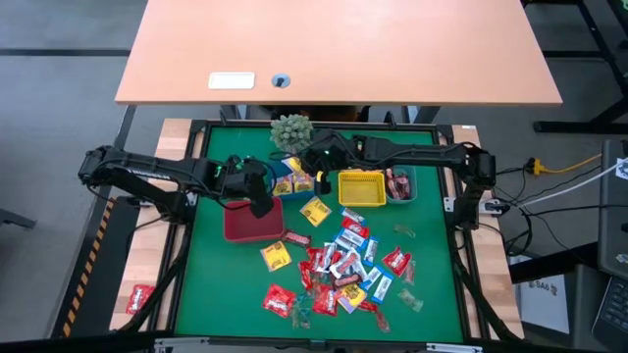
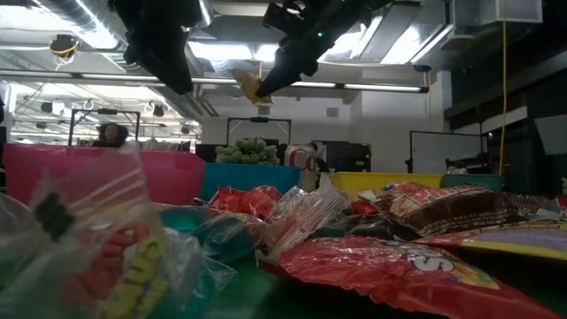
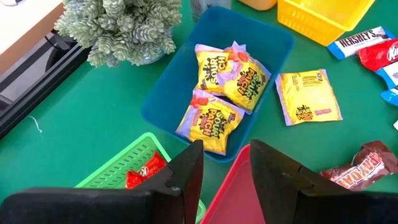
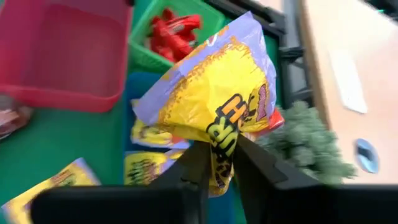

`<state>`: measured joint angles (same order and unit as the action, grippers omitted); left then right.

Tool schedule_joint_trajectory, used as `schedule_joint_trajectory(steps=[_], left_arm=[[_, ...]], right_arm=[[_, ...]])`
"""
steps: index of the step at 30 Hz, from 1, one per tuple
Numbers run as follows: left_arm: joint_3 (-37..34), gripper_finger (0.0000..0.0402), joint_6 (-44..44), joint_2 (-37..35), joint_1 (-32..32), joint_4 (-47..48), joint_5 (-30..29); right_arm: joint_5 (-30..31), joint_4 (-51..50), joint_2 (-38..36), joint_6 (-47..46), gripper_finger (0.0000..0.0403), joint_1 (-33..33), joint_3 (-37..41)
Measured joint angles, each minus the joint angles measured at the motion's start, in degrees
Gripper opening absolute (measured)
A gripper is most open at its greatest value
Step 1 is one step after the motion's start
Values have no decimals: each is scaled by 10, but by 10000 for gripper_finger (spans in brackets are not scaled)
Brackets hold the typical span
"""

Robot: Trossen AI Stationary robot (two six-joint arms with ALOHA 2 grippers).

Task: Sort candy
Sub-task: Put the yellow candy pack into the blue bin, then put the blue chocolate bar into the orange bin

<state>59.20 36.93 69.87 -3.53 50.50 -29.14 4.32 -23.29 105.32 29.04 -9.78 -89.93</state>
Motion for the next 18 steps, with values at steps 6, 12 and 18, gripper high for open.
schedule_joint_trajectory(steps=[6, 12, 18], left_arm=[[0, 119, 2, 0, 0, -11, 0], [0, 119, -54, 0, 0, -32, 0], [0, 119, -65, 0, -6, -82, 0]], right_arm=[[49, -10, 0, 0, 136, 0, 0], [110, -61, 0, 2, 166, 0, 0], [134, -103, -10, 37, 162, 6, 0]])
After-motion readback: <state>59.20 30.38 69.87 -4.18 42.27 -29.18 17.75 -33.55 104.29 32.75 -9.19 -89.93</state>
